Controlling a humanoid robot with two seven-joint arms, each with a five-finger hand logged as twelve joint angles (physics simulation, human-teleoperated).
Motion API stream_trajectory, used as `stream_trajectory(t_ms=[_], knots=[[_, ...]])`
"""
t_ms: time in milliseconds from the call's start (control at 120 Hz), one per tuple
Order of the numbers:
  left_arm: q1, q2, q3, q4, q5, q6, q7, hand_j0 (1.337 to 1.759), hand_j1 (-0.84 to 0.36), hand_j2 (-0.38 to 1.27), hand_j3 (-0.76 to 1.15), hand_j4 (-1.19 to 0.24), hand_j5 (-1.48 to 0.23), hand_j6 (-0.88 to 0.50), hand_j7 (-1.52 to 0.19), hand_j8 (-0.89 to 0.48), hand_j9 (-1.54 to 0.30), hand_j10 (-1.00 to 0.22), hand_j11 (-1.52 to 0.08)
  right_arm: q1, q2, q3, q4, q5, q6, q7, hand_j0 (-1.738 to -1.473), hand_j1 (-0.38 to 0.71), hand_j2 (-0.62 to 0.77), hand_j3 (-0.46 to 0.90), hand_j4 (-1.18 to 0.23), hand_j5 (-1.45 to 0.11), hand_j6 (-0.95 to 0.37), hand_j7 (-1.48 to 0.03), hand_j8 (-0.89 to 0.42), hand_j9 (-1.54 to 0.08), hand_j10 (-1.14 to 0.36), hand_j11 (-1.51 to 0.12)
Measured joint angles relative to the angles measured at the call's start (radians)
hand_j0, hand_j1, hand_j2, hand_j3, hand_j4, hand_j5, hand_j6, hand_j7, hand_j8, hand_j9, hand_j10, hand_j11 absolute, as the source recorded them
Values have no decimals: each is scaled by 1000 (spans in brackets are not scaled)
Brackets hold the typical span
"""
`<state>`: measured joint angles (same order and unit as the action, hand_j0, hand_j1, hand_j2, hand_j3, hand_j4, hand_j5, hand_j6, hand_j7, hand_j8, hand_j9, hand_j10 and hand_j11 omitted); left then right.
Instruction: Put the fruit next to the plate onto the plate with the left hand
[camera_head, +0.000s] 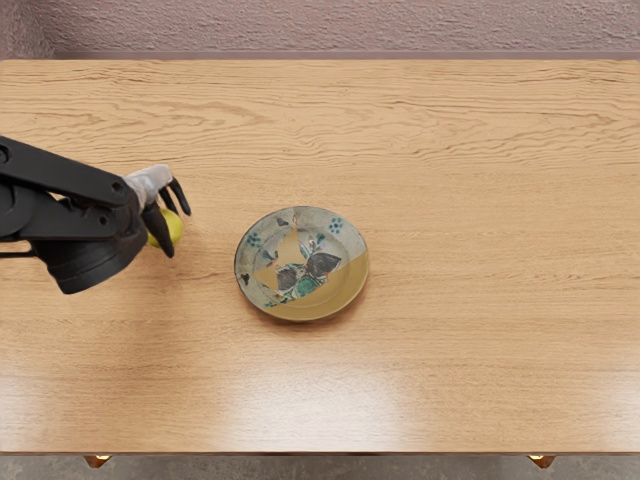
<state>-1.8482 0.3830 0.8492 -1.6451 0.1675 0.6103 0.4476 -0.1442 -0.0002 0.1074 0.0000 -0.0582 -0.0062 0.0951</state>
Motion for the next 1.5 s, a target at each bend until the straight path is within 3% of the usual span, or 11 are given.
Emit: stream_trajectory(t_ms=[267, 475, 592, 775, 867, 1267, 1400, 1500], knots=[[-137, -20, 10, -63, -5, 0, 15, 1657, -301, 440, 0, -632, -848, -519, -838, -486, -841, -626, -837, 0, 0, 0, 0, 0, 0, 0, -1658, -301, -10, 0, -34, -49, -32, -50, -33, -49, -35, -49], [-231, -159, 6, -88, -14, 0, 24, 1658, -335, 539, 0, -620, -845, -514, -835, -479, -827, -613, -825, 0, 0, 0, 0, 0, 0, 0, -1658, -301, -10, 0, -34, -49, -32, -50, -33, -49, -35, -49], [-267, -240, -8, -90, -43, -1, 31, 1658, -334, 510, 0, -614, -845, -506, -834, -478, -822, -612, -821, 0, 0, 0, 0, 0, 0, 0, -1658, -301, -10, 0, -34, -49, -32, -50, -34, -49, -35, -49], [-276, -366, -45, -92, -95, -1, 38, 1658, -362, 569, 0, -600, -856, -496, -839, -466, -817, -599, -819, 0, 0, 0, 0, 0, 0, 0, -1658, -301, -10, 0, -34, -49, -32, -50, -34, -49, -35, -49], [-275, -383, -64, -92, -115, -2, 39, 1658, -374, 611, 0, -594, -862, -509, -843, -473, -818, -603, -821, 0, 0, 0, 0, 0, 0, 0, -1658, -301, -10, 0, -34, -49, -32, -50, -34, -49, -35, -49], [-234, -383, -118, -87, -142, 1, 43, 1658, -298, 471, 0, -609, -808, -549, -804, -505, -802, -610, -802, 0, 0, 0, 0, 0, 0, 0, -1658, -302, -10, 0, -34, -49, -32, -50, -34, -49, -35, -49], [-230, -383, -122, -83, -145, 1, 43, 1658, -266, 333, 0, -554, -732, -524, -730, -488, -727, -555, -727, 0, 0, 0, 0, 0, 0, 0, -1658, -302, -10, 0, -34, -49, -32, -50, -34, -49, -35, -49], [-228, -383, -129, -78, -146, 1, 44, 1658, -178, 230, 0, -465, -611, -447, -610, -424, -608, -466, -608, 0, 0, 0, 0, 0, 0, 0, -1658, -302, -10, 0, -34, -49, -32, -50, -34, -49, -35, -49]])
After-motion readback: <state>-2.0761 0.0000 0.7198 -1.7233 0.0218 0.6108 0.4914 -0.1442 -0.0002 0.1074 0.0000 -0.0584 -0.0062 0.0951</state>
